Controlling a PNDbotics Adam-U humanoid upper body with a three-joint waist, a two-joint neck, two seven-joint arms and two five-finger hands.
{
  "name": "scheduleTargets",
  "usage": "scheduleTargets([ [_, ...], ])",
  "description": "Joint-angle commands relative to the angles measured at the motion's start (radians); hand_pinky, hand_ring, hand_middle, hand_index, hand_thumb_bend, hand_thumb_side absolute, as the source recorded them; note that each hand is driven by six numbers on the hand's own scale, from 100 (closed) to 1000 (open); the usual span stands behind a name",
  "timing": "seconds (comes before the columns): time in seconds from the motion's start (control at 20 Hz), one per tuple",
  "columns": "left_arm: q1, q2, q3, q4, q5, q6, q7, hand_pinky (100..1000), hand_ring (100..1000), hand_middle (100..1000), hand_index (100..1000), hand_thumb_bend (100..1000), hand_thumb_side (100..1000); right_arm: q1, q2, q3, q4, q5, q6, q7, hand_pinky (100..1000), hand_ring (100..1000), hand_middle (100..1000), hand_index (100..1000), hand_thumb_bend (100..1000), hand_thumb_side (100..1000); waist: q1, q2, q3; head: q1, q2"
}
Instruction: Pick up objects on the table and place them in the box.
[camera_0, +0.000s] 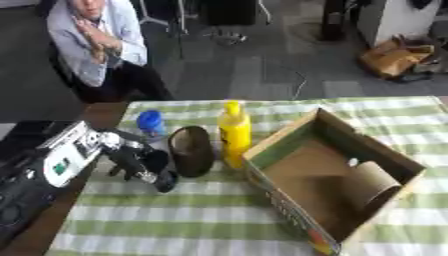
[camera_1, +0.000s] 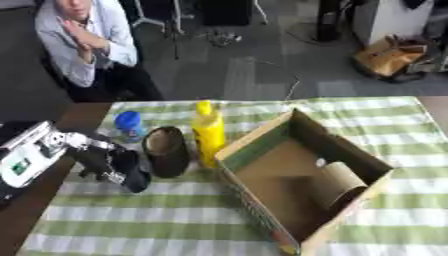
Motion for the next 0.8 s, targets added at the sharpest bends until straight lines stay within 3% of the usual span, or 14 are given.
scheduleTargets([
  [0.05,-0.003,0.071,0.034,-0.062,0.034,0.014,0.001,263,490,547,723,100,617,-0.012,-0.010,-0.010,-0.019,0.000,-0.003,-0.004,838,796,639,545,100,1000,-0.001,-0.022,0.004,-0.006,-0.005],
  [0.25,0.007,0.115,0.052,-0.153,0.076,0.030,0.004,252,488,546,722,100,615,-0.010,-0.013,-0.011,-0.019,0.002,-0.003,-0.004,839,797,639,544,100,1000,0.003,-0.026,0.011,-0.008,0.000],
  [0.3,0.009,0.123,0.055,-0.172,0.083,0.036,0.004,249,487,546,722,100,739,-0.009,-0.014,-0.011,-0.019,0.002,-0.003,-0.004,839,796,639,544,100,1000,0.004,-0.027,0.012,-0.008,0.001],
  [0.35,0.008,0.133,0.061,-0.193,0.091,0.040,0.005,244,486,545,721,100,614,-0.008,-0.014,-0.011,-0.019,0.003,-0.003,-0.004,839,796,639,544,100,1000,0.006,-0.029,0.015,-0.009,0.001],
  [0.8,-0.004,0.190,0.112,-0.325,0.152,0.082,0.016,221,480,544,715,100,595,-0.003,-0.017,-0.013,-0.019,0.007,-0.006,-0.004,839,797,639,544,100,1000,0.018,-0.040,0.021,-0.013,0.004],
])
